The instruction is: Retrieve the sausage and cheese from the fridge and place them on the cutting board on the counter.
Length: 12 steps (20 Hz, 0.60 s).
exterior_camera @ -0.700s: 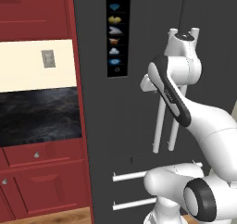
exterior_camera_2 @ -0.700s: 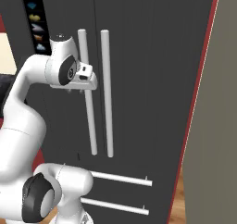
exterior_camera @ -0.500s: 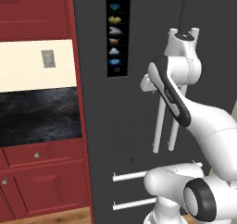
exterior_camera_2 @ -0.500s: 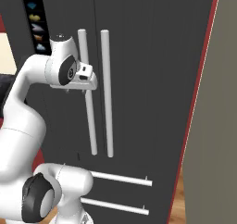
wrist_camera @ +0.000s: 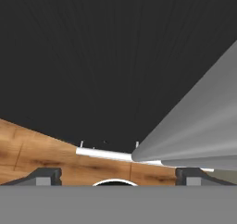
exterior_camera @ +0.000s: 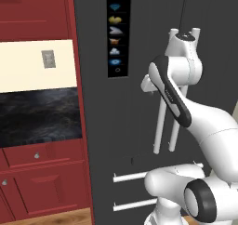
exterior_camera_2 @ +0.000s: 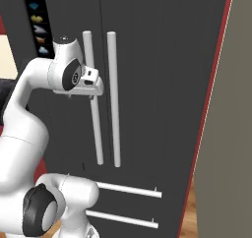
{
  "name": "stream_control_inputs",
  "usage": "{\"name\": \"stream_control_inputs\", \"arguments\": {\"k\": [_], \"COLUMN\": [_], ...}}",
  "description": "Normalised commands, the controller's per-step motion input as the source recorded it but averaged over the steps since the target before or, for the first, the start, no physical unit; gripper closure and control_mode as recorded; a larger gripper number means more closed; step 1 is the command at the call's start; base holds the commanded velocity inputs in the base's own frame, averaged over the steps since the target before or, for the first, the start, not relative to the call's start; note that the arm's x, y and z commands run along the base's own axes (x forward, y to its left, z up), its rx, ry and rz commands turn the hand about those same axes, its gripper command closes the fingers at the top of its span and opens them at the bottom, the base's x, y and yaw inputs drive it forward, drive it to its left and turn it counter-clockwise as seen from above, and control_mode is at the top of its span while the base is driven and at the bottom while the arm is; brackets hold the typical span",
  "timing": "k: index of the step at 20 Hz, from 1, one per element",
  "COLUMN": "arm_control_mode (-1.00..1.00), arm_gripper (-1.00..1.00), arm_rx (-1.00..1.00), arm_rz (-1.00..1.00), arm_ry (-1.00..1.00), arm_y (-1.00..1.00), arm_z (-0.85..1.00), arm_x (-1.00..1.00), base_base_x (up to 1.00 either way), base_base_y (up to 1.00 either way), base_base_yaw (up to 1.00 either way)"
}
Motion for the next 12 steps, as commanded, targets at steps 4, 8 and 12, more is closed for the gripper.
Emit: {"name": "stream_control_inputs", "arguments": {"k": [4,8,12], "arm_control_mode": [1.00,1.00,1.00], "arm_gripper": [-1.00,-1.00,-1.00], "arm_rx": [0.00,0.00,0.00], "arm_rz": [0.00,0.00,0.00], "arm_ry": [0.00,0.00,0.00], "arm_y": [0.00,0.00,0.00], "arm_z": [0.00,0.00,0.00], "arm_x": [0.00,0.00,0.00], "base_base_x": [-0.31,-0.38,-0.34], "base_base_y": [-0.01,-0.03,-0.02], "base_base_yaw": [0.00,0.00,0.00]}}
